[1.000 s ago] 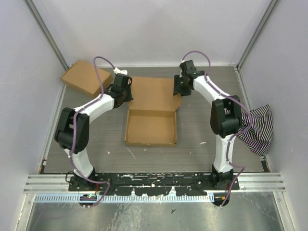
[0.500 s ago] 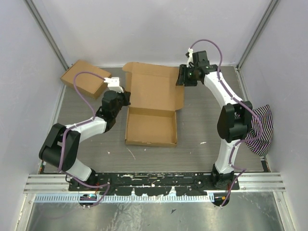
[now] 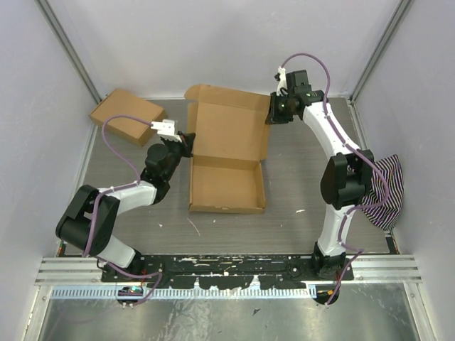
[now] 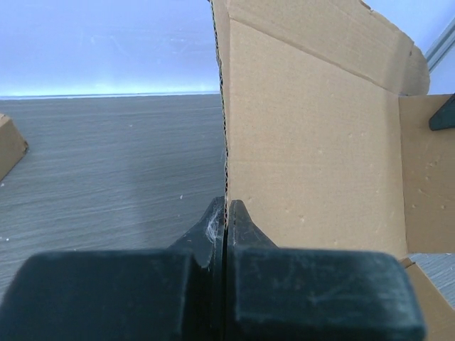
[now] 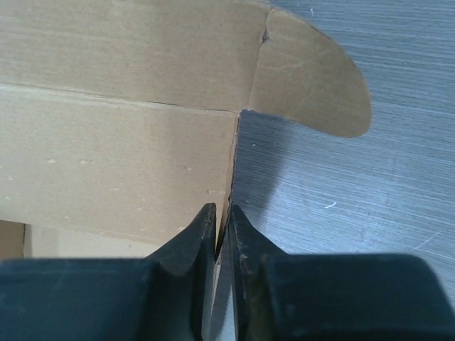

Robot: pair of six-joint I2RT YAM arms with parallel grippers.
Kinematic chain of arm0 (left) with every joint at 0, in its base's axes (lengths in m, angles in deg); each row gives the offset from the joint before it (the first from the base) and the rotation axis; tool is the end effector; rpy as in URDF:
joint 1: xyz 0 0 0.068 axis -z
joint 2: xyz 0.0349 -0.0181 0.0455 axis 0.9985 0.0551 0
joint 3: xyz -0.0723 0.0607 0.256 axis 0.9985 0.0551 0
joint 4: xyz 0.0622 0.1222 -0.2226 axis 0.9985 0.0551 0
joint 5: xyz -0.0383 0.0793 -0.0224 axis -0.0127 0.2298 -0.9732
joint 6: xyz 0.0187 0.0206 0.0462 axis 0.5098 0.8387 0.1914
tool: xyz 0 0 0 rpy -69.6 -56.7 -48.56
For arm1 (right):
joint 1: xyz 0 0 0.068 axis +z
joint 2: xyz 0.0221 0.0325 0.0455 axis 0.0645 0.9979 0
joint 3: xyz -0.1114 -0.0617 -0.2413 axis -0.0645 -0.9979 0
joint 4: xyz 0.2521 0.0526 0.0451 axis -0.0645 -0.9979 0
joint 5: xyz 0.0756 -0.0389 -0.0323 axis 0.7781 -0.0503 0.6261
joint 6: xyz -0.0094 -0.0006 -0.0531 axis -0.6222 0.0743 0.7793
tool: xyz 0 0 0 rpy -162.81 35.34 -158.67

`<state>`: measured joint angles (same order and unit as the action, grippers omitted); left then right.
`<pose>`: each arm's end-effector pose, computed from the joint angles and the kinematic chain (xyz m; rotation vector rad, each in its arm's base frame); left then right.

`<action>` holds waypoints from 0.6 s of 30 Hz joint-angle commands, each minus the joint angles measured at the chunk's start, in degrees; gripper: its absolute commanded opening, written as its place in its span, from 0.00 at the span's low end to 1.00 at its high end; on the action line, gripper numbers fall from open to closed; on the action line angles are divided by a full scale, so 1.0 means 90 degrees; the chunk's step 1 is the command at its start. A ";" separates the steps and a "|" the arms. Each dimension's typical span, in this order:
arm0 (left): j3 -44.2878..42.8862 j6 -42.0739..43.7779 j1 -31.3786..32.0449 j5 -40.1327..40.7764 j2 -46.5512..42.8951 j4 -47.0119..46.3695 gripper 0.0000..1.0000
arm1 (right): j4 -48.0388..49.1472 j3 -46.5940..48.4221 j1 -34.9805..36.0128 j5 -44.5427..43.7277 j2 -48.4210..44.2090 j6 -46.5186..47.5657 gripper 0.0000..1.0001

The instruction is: Fold the paper box

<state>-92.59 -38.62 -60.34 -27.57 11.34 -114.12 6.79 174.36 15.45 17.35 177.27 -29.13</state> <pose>0.2866 -0.1386 0.2301 0.0764 1.5531 -0.4852 0.4280 0.0986 0.3124 -0.1867 2.4082 0.4898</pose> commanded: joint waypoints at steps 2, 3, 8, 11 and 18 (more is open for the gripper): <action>0.0065 0.0193 0.0061 -0.0100 -0.0194 -0.0700 0.00 | -0.0181 0.0580 -0.0023 -0.0339 0.0205 0.0038 0.13; 0.0065 0.0203 0.0068 -0.0058 -0.0195 -0.0699 0.00 | -0.0167 0.0580 -0.0026 -0.0437 0.0192 0.0034 0.10; -0.0137 0.0130 0.0078 0.0387 -0.0310 -0.0150 0.46 | 0.0915 -0.0415 0.0021 -0.0798 -0.0559 0.0221 0.03; -0.0508 0.0066 0.0083 0.0769 -0.0523 0.0756 0.61 | 0.1936 -0.1351 0.0098 -0.1017 -0.1448 0.0604 0.03; -0.2203 0.0075 0.0083 0.1388 -0.0803 0.3843 0.65 | 0.3881 -0.3304 0.0286 -0.0827 -0.2938 0.1483 0.01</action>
<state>-103.94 -38.12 -59.69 -19.88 6.14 -94.86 26.29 149.75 16.91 9.92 158.40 -22.12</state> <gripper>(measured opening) 0.650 0.064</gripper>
